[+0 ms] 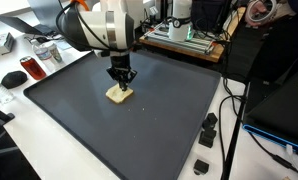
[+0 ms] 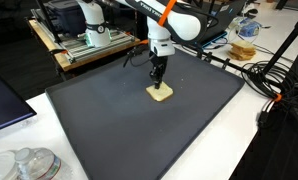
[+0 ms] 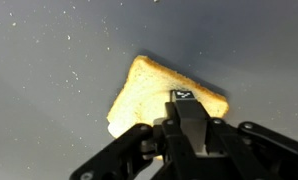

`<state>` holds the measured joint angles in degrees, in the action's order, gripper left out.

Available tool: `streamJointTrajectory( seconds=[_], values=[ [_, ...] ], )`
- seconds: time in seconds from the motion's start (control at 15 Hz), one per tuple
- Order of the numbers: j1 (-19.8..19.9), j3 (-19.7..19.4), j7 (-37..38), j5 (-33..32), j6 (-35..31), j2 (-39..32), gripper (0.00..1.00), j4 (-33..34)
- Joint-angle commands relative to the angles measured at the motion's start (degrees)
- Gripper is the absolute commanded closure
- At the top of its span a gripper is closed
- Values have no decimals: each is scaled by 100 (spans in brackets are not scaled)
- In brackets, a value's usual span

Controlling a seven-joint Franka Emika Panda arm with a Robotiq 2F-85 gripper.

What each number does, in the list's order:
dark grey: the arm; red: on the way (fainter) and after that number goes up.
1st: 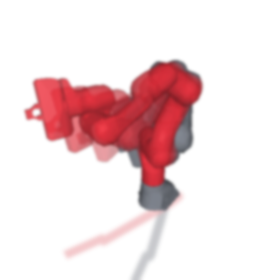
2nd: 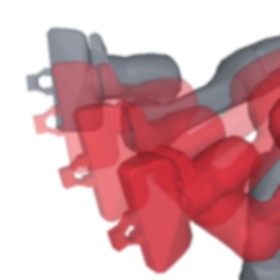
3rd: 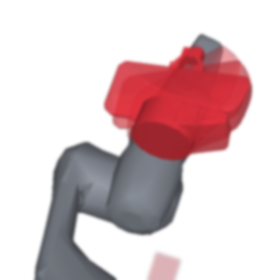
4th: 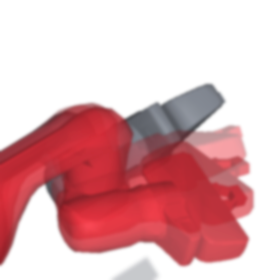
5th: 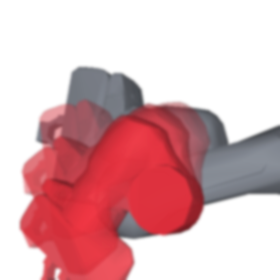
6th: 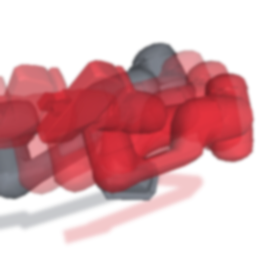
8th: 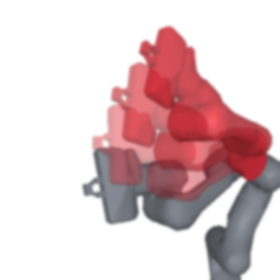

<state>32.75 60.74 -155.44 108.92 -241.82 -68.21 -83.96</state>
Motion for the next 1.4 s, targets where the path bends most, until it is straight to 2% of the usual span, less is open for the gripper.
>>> streamJointTrajectory(
  seconds=[0.0, 0.33, 0.4, 0.73, 0.87, 1.33],
  values=[
    [-3, -79, -241, -131, 0, -544, 95, 48],
    [85, 32, -241, -127, 0, -478, 95, -9],
    [11, -105, -241, -6, 0, -319, 95, 46],
    [26, -203, -260, 370, 17, 90, 95, -42],
    [40, -77, -269, 324, -154, 31, 95, 122],
    [-45, -378, -302, 786, -86, 400, 95, 247]
  ],
)
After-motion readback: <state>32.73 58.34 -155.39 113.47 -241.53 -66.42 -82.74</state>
